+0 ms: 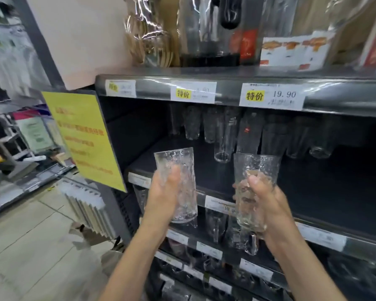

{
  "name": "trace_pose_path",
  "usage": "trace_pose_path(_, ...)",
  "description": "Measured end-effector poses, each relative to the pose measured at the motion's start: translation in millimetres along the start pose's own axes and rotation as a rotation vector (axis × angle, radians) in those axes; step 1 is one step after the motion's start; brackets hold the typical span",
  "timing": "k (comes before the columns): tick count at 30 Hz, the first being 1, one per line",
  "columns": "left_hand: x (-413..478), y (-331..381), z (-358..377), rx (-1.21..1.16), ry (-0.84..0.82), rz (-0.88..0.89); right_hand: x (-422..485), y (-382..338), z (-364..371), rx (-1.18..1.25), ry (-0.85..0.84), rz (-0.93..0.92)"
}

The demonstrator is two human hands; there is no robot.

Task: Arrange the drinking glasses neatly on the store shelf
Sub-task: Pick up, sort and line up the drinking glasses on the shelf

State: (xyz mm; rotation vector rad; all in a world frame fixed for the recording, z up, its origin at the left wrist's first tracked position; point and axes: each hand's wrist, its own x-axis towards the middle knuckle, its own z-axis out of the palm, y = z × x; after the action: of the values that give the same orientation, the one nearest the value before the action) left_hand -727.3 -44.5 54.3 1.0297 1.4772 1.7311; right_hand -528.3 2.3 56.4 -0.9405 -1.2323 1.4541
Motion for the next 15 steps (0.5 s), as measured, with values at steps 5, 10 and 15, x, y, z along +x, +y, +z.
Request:
trace_pose_path(5,63,-11,15,0.089,-0.136,-0.018,15,-14,-22,-0.155,0.257,-0.065)
trace_pose_path(10,121,-17,19,0.153,-0.25,0.025,33,-21,-56,-0.245,0.483,-0.068)
trace_pose_path(15,162,-38,19,0.173,-0.311,0.053,48,-16,-77,-0.29,0.574,-0.069)
